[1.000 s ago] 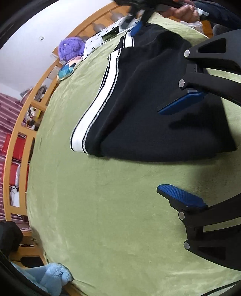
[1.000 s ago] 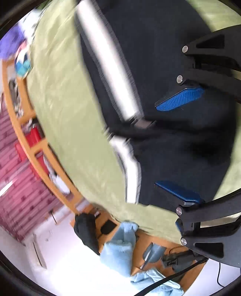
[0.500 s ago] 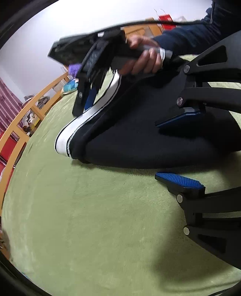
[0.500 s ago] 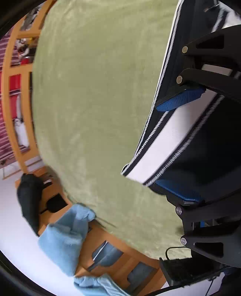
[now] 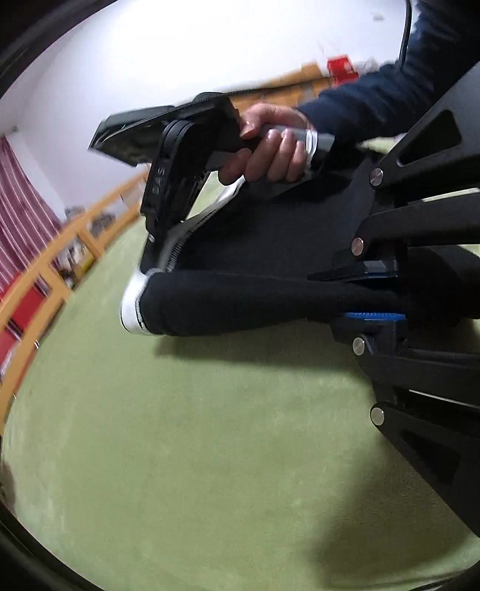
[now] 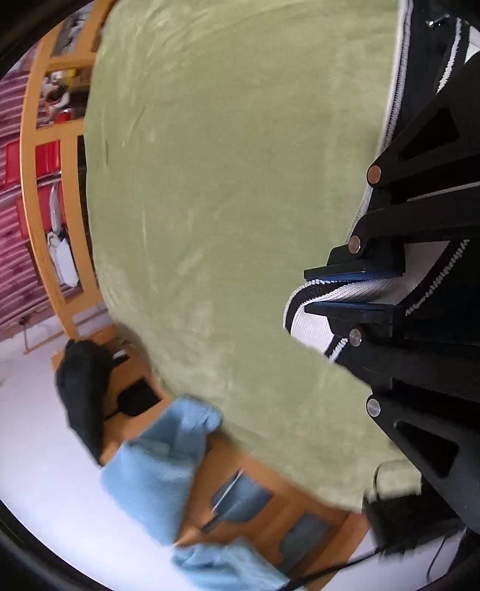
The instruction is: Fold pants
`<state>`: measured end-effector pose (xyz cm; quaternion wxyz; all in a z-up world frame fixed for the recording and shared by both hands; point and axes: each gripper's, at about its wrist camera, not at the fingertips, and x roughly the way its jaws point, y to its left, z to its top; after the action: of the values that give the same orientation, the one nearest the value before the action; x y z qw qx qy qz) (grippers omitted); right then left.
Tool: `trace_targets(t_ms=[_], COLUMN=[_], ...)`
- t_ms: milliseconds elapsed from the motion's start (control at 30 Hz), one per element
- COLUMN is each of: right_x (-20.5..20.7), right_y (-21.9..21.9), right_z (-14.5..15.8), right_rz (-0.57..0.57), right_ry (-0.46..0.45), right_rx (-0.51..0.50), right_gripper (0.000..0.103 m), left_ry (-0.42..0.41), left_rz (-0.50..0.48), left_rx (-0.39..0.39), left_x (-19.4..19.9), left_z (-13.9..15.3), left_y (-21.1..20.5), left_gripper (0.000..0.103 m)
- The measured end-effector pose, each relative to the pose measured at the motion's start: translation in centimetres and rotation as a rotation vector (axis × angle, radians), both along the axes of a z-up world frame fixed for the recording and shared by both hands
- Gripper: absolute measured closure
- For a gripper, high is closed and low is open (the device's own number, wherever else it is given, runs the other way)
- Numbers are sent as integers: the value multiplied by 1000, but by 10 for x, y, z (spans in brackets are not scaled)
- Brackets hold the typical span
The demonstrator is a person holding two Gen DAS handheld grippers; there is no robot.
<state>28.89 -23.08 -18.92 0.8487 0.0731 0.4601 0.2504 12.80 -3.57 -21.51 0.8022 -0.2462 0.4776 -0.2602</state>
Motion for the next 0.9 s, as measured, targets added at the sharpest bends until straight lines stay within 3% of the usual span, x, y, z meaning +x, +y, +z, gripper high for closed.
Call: trace_targets(t_ms=[100,133,167,233,300,400,433,467,533,633,700,800,900], right_x=[17,17,13,-9,-40,-94,-112,-129,-162,-199,-216,-225,-233], right_y=[-2,-6,-11,-27,-49,-92,-110,-126,-154,-180,-183,-169,-172], right_z=[-38,-40,-34,-9,15,33,32,30,17,-12,-32,-50,-37], right_rz=[-26,-29,-38,-85,-105,-190,-234,-276,-354,-405,-400,-370,-392], right_ry=[154,173,168,92,21,-12,-6,0,32,108,138,77,69], right_rx=[-29,-14,-5,-25,-15,-12,-5,7,35,103,123,-35,2], right_gripper=[86,84,83,65,53,47,44,43,42,42,42,51,51], left_ry=[74,88,91,54,20,24,34,51,22,19,29,35,22], left_rz=[15,13,12,24,10,-28,-39,-58,-49,-41,-25,-19,10], left_rx=[3,12,18,27,62,78,75,85,154,159,153,177,181], left_x=[3,1,-1,-9,-15,-28,-32,-35,-43,-45,-39,-35,-26], left_z=[-13,-12,-10,-1,7,3,-2,-8,-9,6,12,11,9], left_y=[3,6,9,14,12,4,1,-5,-14,-16,-16,-21,-23], left_gripper=[78,66,59,53,51,53,63,74,74,74,71,65,55])
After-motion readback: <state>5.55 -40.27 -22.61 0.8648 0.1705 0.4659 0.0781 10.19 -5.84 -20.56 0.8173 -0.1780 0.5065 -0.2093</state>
